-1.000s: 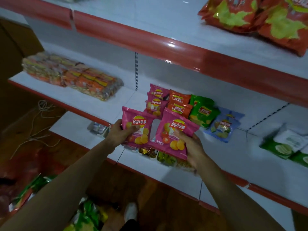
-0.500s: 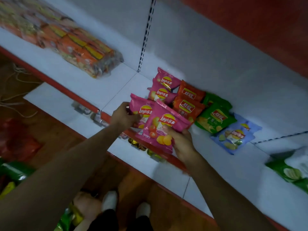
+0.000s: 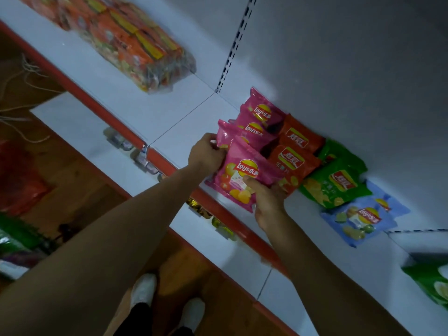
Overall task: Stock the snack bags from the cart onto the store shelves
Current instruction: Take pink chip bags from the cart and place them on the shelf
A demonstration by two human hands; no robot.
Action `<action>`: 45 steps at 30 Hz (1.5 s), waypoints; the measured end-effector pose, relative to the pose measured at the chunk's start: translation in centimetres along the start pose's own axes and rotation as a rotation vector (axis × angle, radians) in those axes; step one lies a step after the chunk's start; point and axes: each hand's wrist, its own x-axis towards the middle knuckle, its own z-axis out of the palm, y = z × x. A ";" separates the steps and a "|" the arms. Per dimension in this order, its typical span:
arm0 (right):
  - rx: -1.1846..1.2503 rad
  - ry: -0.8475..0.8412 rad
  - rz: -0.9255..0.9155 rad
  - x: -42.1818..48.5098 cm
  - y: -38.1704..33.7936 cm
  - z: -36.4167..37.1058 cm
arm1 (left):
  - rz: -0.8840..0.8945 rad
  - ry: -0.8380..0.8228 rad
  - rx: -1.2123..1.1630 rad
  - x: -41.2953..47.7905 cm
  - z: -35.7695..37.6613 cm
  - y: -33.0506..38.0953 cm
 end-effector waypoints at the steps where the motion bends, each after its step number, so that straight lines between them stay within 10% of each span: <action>1: 0.016 0.007 -0.010 0.2 0.1 0.3 | -0.013 0.001 -0.031 0.2 0.1 -0.1; 12: -0.279 0.280 -0.246 1.7 3.6 2.9 | 0.226 -0.148 -0.068 1.4 0.2 -1.7; 45: -0.266 0.190 -0.330 1.3 3.6 1.8 | 0.306 -0.121 -0.037 1.2 0.9 -1.9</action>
